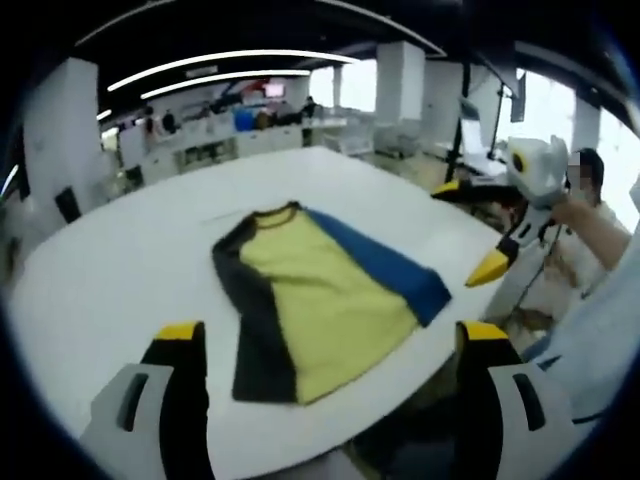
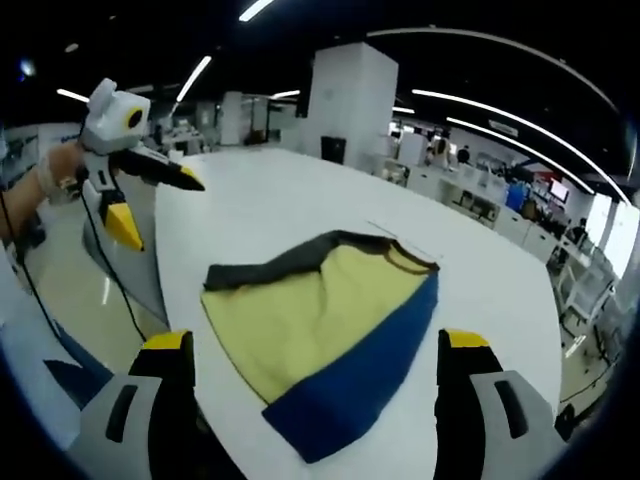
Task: Fold the garment on the visible template until the final outline fits inside the template.
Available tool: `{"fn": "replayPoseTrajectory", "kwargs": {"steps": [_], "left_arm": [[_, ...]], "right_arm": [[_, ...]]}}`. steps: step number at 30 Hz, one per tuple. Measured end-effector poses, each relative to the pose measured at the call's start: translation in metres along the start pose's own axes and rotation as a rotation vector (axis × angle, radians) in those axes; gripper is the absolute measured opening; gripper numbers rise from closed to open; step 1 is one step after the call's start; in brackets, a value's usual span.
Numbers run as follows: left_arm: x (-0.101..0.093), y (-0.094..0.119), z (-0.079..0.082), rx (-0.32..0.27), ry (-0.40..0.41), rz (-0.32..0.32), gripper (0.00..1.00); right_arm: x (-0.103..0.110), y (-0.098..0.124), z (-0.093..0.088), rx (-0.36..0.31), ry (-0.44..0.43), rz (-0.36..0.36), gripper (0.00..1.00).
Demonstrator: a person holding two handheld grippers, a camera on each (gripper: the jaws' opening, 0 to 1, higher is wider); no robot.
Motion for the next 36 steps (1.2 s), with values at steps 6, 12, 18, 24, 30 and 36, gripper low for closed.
{"fn": "replayPoseTrajectory", "kwargs": {"steps": [6,12,18,24,30,36], "left_arm": [[-0.008,-0.002,-0.003,0.013,-0.007,-0.009,1.00],[-0.006,-0.005,-0.003,0.013,-0.011,0.027,1.00],[-0.009,-0.007,-0.002,0.021,0.000,0.010,1.00],[-0.009,-0.011,-0.002,0.038,-0.011,0.015,1.00],[-0.013,-0.010,-0.001,0.039,-0.023,0.005,1.00],[-0.015,-0.006,-0.004,0.042,-0.016,0.004,1.00]], "right_arm": [[0.005,0.001,-0.012,0.011,-0.023,0.002,1.00],[0.008,0.002,-0.022,0.044,-0.002,-0.018,1.00],[0.015,-0.002,-0.028,0.024,-0.054,-0.019,1.00],[0.024,-0.007,-0.039,0.036,-0.067,0.000,1.00],[0.028,-0.009,-0.050,0.051,-0.068,0.012,1.00],[0.033,-0.008,-0.065,0.070,-0.100,0.015,1.00]]}}
Point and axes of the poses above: the point that each gripper's makers call its tool centre point, and the gripper's own axes: y roughly backward along the fingers, x roughly to its left, z roughly out of its top, the point moved 4 cm from there along y, roughly backward along the fingers, and after that the axes turned 13 degrees about z, right-handed, at the moved point
